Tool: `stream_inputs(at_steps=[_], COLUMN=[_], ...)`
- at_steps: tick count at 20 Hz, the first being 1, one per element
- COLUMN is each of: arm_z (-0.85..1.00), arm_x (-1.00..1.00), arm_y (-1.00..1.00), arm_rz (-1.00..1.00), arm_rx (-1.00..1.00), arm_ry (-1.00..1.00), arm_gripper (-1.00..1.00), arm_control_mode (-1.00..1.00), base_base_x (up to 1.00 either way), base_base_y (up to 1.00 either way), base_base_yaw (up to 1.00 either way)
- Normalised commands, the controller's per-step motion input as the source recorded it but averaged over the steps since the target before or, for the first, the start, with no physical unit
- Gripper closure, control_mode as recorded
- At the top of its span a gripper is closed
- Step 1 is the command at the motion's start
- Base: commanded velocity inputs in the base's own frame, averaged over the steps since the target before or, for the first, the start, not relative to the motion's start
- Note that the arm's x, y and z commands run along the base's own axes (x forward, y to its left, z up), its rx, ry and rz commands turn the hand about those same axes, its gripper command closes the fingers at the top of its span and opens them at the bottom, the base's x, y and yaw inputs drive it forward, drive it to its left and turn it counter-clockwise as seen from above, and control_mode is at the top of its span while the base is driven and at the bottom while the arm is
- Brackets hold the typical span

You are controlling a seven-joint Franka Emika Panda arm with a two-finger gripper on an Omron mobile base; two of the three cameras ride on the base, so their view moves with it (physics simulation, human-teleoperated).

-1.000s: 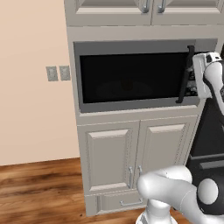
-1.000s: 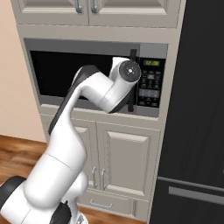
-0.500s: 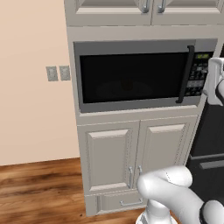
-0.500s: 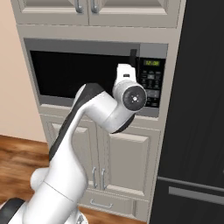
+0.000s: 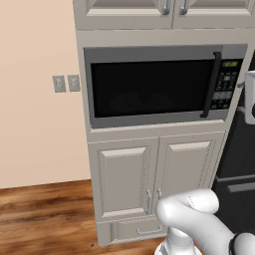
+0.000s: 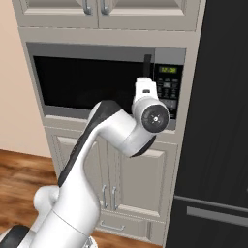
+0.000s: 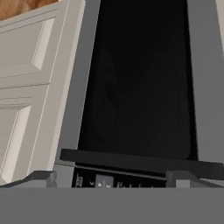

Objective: Pick the hotdog bun from the counter and place it in the microwave. Then turn on the microwave.

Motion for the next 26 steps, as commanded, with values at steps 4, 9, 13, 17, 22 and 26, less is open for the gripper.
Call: stream_inputs(at_steps=[4,9,13,17,22,26], arm_z=[-0.07,-0.18,-0.27,-0.23,-0.26,-0.17], arm_x=[0.0,-0.02,-0.04,0.0,0.02,0.03], arm_y=[-0.16,-0.04,0.0,0.0,-0.01,-0.16], arm_rz=[-0.01,0.0,0.0,0.0,-0.01,0.0], arm_rx=[-0.13,-0.01,0.0,0.0,0.0,0.04], arm_ry=[0.04,-0.02,-0.19,-0.14,-0.05,0.01], arm_gripper=[-1.0,-1.0,-1.0,-1.0,-1.0,-1.0], arm_control_mode=[-1.0,-1.0,-1.0,-1.0,-1.0,-1.0], base_base_x=[0.0,0.0,0.0,0.0,0.0,0.0], base_base_y=[0.0,0.0,0.0,0.0,0.0,0.0], base_base_yaw=[0.0,0.0,0.0,0.0,0.0,0.0])
